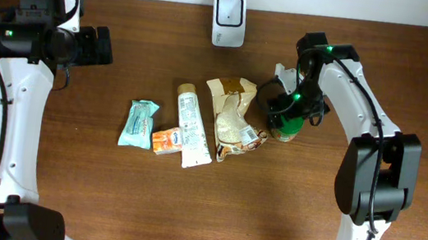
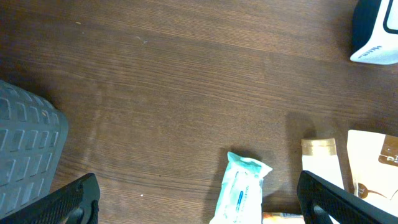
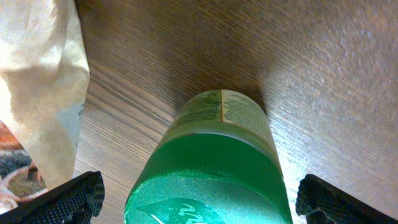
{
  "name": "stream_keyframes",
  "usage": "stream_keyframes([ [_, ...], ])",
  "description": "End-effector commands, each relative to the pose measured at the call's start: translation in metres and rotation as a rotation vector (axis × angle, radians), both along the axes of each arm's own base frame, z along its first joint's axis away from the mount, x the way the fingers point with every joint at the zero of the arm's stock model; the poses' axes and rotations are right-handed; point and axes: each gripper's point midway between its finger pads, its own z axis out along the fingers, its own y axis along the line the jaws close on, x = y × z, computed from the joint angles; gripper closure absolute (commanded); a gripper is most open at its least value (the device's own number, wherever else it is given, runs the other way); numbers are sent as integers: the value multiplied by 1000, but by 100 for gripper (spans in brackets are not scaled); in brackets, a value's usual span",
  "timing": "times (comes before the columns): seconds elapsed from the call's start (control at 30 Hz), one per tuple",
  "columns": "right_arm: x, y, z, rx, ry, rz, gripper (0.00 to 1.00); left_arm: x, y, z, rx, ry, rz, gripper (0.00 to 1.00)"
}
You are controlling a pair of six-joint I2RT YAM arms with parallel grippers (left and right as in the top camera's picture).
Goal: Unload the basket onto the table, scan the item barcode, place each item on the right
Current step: 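Grasp the green-lidded jar with the right gripper, then lift the jar and hold its label over the white scanner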
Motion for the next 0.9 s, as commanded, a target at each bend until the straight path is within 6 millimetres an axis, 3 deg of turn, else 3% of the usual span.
stream_keyframes([
  [0.0, 3, 9, 10, -9, 52, -447, 2, 0, -1, 3, 6, -6, -19, 1],
  [0.03, 1, 14, 9, -30, 66, -558, 2, 0, -1, 3, 5, -6, -19, 1],
  [0.1, 2, 19, 7, -52, 45, -550, 2, 0, -1, 3, 5, -6, -20, 1],
  [0.17, 4, 2, 1, -150, 5, -594, 2, 0, -1, 3, 5, -6, -20, 1],
  [0.33, 4, 0, 1, -162, 4, -589, 23, 0, -1, 3, 6, -6, -19, 1],
  [0.47, -3, 12, 2, -95, 50, -539, 31, 0, -1, 3, 6, -6, -19, 1],
  [0.6, -5, 2, 6, -102, 68, -560, 42, 0, -1, 3, 6, -6, -19, 1],
  [0.67, -1, 6, 19, -30, 74, -518, 46, 0, -1, 3, 5, -6, -19, 1],
  [0.73, 4, 22, 48, 176, 53, -394, 46, 0, -1, 3, 5, -6, -19, 1],
  [0.8, 9, 30, 83, 365, 1, -300, 46, 0, -1, 3, 6, -6, -19, 1],
  [0.87, 9, 43, 141, 649, -101, -156, 46, 0, -1, 3, 6, -6, -19, 1],
])
